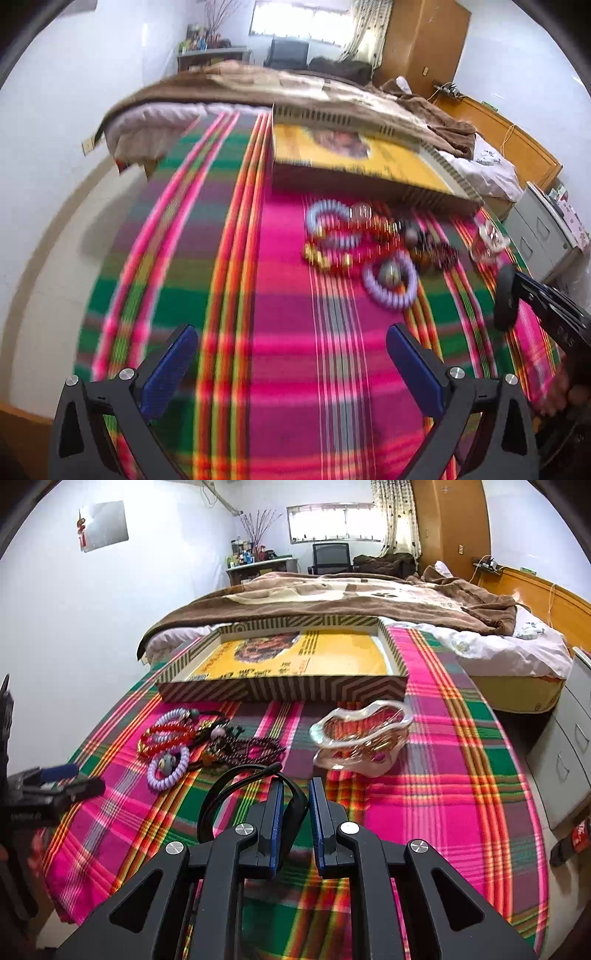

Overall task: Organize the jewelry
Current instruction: 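Grasp the red bead bracelet with the left gripper while the right holds the black band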

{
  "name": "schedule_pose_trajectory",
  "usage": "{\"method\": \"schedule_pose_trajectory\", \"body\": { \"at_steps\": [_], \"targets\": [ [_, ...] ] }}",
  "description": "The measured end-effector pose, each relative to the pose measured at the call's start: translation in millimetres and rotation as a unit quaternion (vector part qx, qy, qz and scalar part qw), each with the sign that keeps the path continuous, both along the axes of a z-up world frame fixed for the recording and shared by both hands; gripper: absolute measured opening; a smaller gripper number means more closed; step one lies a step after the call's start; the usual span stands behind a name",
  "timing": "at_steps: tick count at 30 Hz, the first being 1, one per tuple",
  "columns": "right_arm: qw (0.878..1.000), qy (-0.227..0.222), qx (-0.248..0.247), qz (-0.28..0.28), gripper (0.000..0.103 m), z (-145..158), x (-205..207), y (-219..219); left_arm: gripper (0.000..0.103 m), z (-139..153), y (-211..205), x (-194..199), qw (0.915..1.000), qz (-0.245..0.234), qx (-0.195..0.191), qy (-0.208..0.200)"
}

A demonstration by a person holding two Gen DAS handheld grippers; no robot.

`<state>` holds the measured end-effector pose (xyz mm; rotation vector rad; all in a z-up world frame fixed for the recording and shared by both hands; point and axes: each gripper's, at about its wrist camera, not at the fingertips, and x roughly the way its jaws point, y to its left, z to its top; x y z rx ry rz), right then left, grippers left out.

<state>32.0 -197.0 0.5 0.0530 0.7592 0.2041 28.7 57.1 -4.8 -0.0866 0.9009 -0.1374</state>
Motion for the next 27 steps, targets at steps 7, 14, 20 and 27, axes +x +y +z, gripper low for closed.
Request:
{"method": "schedule_pose_trajectory", "body": {
  "at_steps": [7, 14, 20, 27],
  "targets": [
    [1.000, -0.002, 0.006, -0.011, 0.014, 2, 5, -10, 0.103, 10, -10, 38, 0.9989, -0.007, 0.039, -0.025],
    [1.000, 0.006, 0.010, -0.012, 0.014, -4, 13, -12, 0.092, -7, -14, 66, 0.9977, 0.010, 0.066, 0.004],
    [1.000, 0.009, 0.011, -0.011, 0.014, -5, 17, -12, 0.091, -15, -20, 73, 0.9976, 0.003, 0.068, 0.015],
    [1.000, 0.013, 0.015, -0.014, 0.014, -8, 21, -12, 0.070, -21, -29, 79, 0.9973, -0.010, 0.071, 0.017]
  ]
}}
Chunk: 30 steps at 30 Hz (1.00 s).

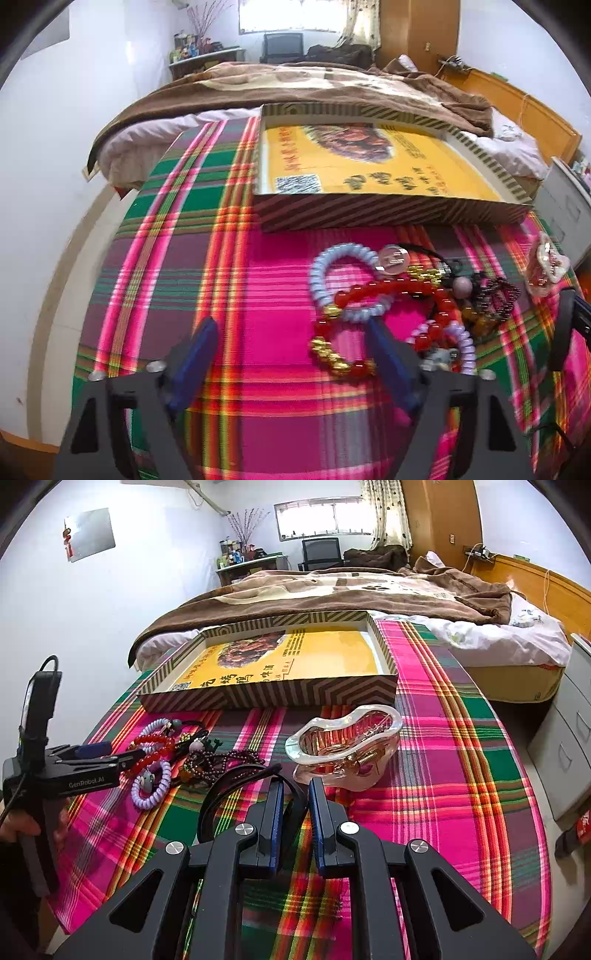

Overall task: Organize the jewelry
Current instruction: 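Grasp the red bead bracelet with the left gripper while the right holds the black band, then carry the red bracelet and black band over the yellow box with both grippers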

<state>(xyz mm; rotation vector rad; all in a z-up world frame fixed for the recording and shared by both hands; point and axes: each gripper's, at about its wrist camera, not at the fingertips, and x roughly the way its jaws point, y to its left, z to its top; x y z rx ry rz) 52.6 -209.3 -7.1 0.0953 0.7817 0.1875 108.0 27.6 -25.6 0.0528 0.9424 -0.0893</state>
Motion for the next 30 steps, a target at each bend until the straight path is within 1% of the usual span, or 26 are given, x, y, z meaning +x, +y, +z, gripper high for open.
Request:
{"method": "schedule_pose_trajectory", "body": {
  "at_steps": [1, 2, 4, 5, 7, 8, 9, 10, 14, 16, 18, 24, 30],
  "targets": [
    [1.000, 0.001, 0.001, -0.001, 0.014, 0, 0, -1, 0.062, 1, -4, -3, 1.0000, -0.009, 0.002, -0.004],
    [1.000, 0.001, 0.003, -0.001, 0.014, 0, 1, -1, 0.058, 2, -6, -5, 0.9999, -0.015, 0.002, -0.006],
    [1.000, 0.001, 0.003, -0.001, 0.014, -1, 2, -2, 0.042, 3, -11, -7, 0.9997, -0.025, 0.002, -0.006],
    [1.000, 0.002, 0.003, -0.001, 0.014, -1, 2, -1, 0.038, 4, -13, -7, 0.9995, -0.030, 0.003, -0.006],
    [1.000, 0.002, 0.004, 0.000, 0.014, -1, 1, -2, 0.024, 5, -16, -8, 0.9993, -0.038, -0.002, -0.007],
    [1.000, 0.002, 0.004, 0.000, 0.014, -1, 1, -2, 0.020, 5, -17, -9, 0.9992, -0.038, -0.001, -0.008],
    [1.000, 0.002, 0.004, 0.000, 0.014, -1, 0, -1, 0.013, 5, -18, -9, 0.9992, -0.039, 0.001, -0.010],
    [1.000, 0.002, 0.004, 0.000, 0.014, -1, 0, -1, 0.010, 6, -17, -10, 0.9993, -0.036, -0.004, -0.009],
    [1.000, 0.002, 0.003, -0.001, 0.014, -1, -1, -2, 0.010, 7, -12, -11, 0.9992, -0.031, -0.021, -0.010],
    [1.000, 0.001, 0.002, -0.002, 0.014, -1, -2, -2, 0.010, 8, -11, -13, 0.9993, -0.028, -0.021, -0.015],
    [1.000, 0.000, 0.002, -0.003, 0.014, 0, -3, -2, 0.010, 14, -9, -16, 0.9988, -0.026, -0.030, -0.028],
    [1.000, -0.007, 0.001, -0.003, 0.014, 4, -6, -3, 0.010, 33, -7, -23, 0.9974, -0.025, -0.043, -0.052],
    [1.000, -0.016, -0.004, -0.003, 0.014, 12, -10, -4, 0.010, 55, -10, -29, 0.9948, -0.035, -0.057, -0.077]
  ]
}}
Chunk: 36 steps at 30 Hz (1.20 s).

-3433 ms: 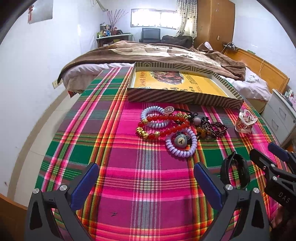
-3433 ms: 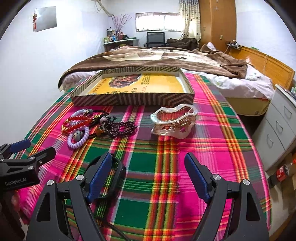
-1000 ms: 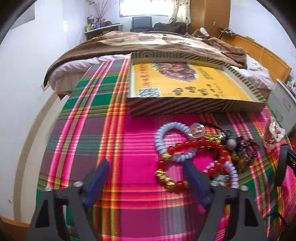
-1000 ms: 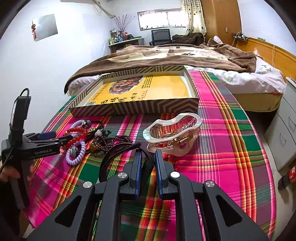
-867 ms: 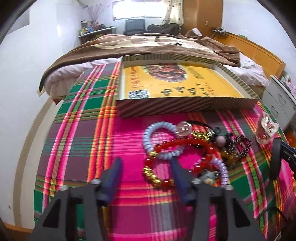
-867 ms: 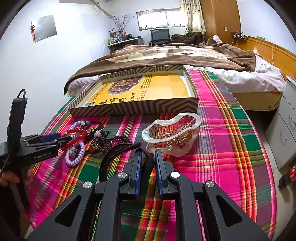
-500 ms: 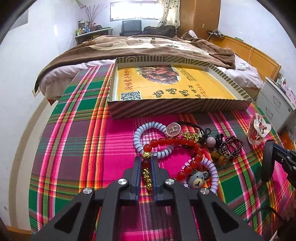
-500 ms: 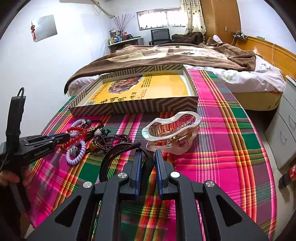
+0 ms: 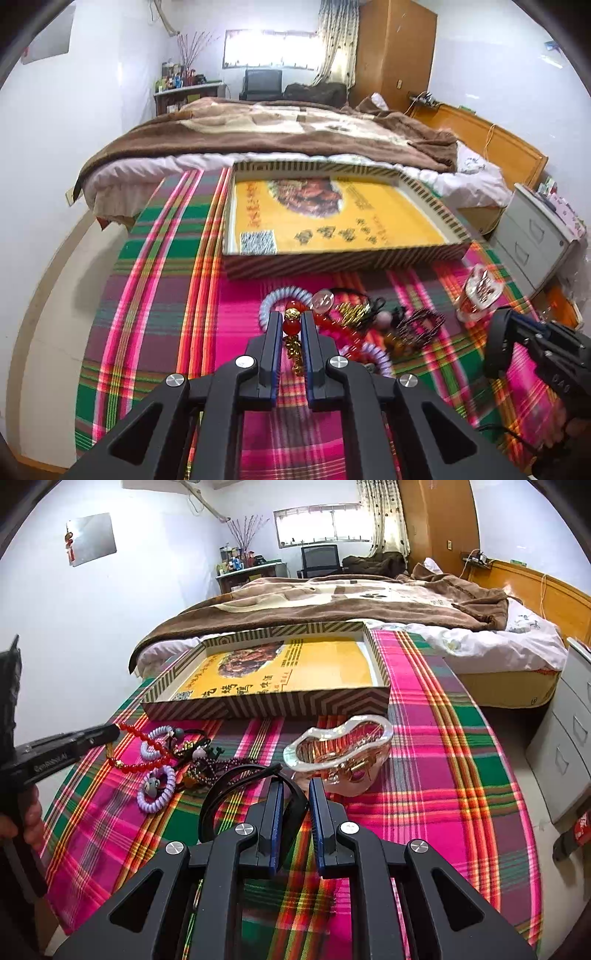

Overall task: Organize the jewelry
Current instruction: 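Carry the red bracelet and black band over the yellow box with both grippers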

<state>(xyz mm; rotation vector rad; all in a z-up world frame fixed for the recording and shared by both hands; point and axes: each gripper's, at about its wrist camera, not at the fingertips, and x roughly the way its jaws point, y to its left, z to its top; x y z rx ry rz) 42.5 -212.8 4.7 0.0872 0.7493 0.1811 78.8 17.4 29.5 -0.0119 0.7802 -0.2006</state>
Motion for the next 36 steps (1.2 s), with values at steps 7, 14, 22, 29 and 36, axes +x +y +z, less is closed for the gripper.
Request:
{"method": "schedule_pose_trajectory", "body": {
  "at_steps": [7, 14, 22, 29, 36],
  "targets": [
    [1.000, -0.020, -0.006, -0.004, 0.014, 17, 3, -4, 0.010, 24, -7, -1, 0.9995, -0.013, -0.004, -0.028],
    [0.999, -0.034, -0.007, -0.003, 0.014, 32, 12, -6, 0.010, 41, -8, 3, 0.9987, -0.021, -0.010, -0.045],
    [0.999, -0.043, -0.023, 0.004, 0.014, 50, 33, -4, 0.010, 57, -9, 21, 0.9978, -0.031, -0.014, -0.057],
    [0.999, -0.036, -0.024, 0.004, 0.014, 58, 70, -11, 0.010, 64, -14, 52, 0.9973, -0.047, -0.019, -0.053],
    [1.000, -0.013, -0.028, 0.006, 0.014, 56, 120, -20, 0.010, 67, -23, 91, 0.9958, -0.069, -0.030, -0.053]
  ]
}}
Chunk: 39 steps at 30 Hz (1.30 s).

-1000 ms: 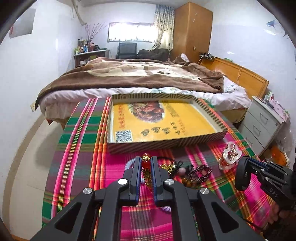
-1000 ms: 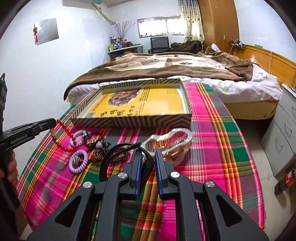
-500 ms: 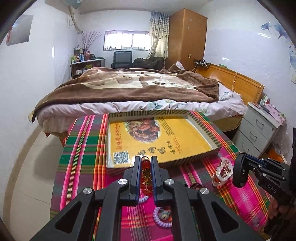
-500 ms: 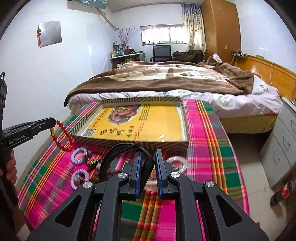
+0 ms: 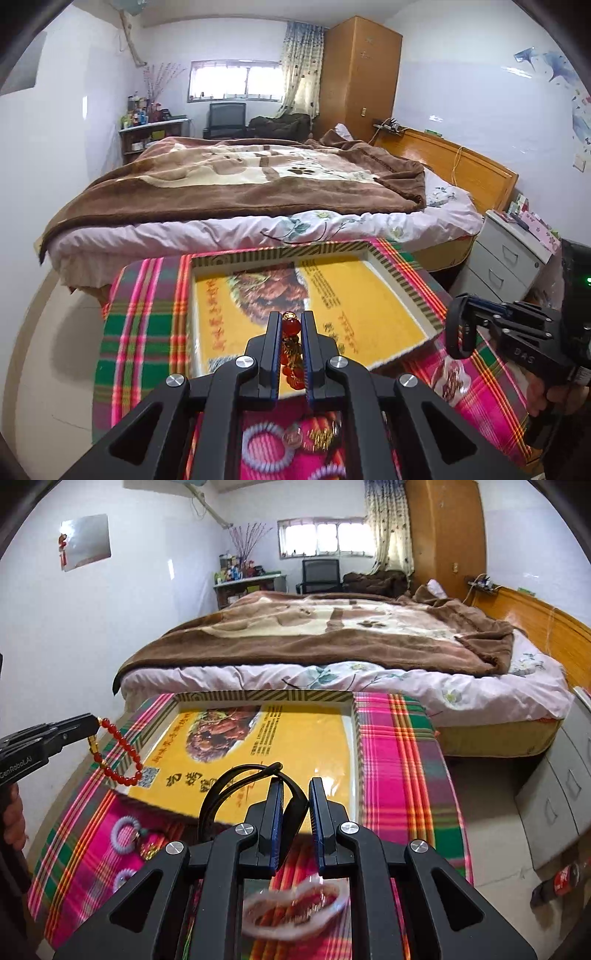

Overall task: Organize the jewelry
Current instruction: 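Carry the red bracelet and black band over the yellow box with both grippers, then open the left gripper to drop the red bracelet while the right releases the band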

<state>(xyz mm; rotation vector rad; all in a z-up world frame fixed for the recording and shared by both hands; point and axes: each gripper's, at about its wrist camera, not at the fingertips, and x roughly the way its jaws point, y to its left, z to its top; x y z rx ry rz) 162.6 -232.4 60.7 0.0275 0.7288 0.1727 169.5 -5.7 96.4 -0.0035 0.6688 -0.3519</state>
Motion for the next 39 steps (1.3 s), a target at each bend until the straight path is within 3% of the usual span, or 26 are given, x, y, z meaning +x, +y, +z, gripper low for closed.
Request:
{"method": "schedule_pose_trajectory", "body": {
  "at_steps": [7, 14, 19, 27, 39],
  "targets": [
    [0.999, 0.032, -0.017, 0.013, 0.014, -14, 48, 4, 0.010, -14, -11, 42, 0.9997, -0.010, -0.012, 0.018],
    [0.997, 0.066, -0.026, 0.005, 0.014, -33, 90, 0, 0.010, -45, -15, 88, 0.9978, -0.006, -0.013, 0.064],
    [0.995, 0.091, -0.031, 0.006, 0.014, -43, 112, -4, 0.010, -63, -11, 109, 0.9968, 0.012, 0.006, 0.079],
    [0.991, 0.121, -0.059, 0.007, 0.014, -62, 134, 1, 0.010, -89, 2, 129, 0.9912, 0.044, 0.060, 0.109],
    [0.988, 0.141, -0.057, -0.002, 0.015, -76, 145, -5, 0.010, -109, 8, 135, 0.9867, 0.060, 0.062, 0.138]
  ]
}}
